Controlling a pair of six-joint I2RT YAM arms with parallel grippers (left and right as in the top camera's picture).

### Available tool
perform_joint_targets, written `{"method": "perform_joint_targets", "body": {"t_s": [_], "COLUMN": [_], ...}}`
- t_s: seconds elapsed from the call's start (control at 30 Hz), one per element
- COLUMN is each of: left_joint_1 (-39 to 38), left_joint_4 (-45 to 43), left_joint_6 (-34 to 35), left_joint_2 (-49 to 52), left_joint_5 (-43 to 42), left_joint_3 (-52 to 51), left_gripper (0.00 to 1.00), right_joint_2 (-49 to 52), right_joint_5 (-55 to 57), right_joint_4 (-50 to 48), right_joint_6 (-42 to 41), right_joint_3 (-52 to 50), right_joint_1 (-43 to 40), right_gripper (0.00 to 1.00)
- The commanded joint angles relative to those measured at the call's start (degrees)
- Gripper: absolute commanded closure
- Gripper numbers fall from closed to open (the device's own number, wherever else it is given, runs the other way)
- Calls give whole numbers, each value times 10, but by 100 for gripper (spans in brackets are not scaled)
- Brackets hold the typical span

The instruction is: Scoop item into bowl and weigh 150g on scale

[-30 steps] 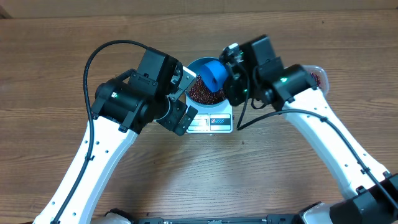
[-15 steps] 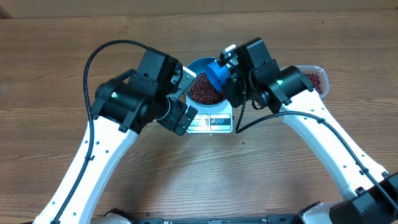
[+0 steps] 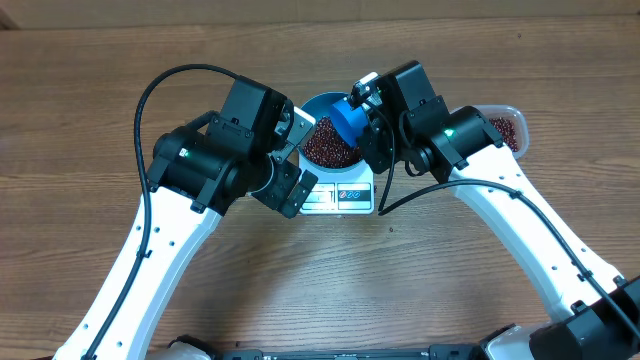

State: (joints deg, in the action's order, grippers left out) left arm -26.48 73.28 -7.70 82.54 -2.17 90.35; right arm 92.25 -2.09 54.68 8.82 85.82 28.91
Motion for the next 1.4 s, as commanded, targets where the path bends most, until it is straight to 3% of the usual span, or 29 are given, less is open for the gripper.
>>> {"method": "perform_joint_targets", "body": {"t_s": [0.0,0.2,0.73,1.1,1.17,1.37], "left_joint_1": [2,2,2,2,2,2], "left_joint_4": [0,0,0,0,0,0], "left_joint_6": [-9,-9,-9,-9,-9,-9], "left_joint_2": [-2,-2,-2,-2,-2,-2], "left_joint_5": [-6,-6,-6,-6,-6,-6], "left_joint_3": [-1,-1,-1,-1,-1,-1], "left_gripper": [0,0,1,0,0,0], "right_joint_2": [-15,-15,-15,-82,-101,-120], "right_joint_5": [3,-75,-386,-343,-301,-27], "right_joint_4": [-3,-3,-3,1,6,73], "right_joint_6": [-4,-15,-15,-48,-65,-130], "right_joint_3": [16,16,16,17,17,16], "right_joint_1": [3,-18,-194,-300,-319,-338], "right_gripper": [96,96,96,96,96,96]}}
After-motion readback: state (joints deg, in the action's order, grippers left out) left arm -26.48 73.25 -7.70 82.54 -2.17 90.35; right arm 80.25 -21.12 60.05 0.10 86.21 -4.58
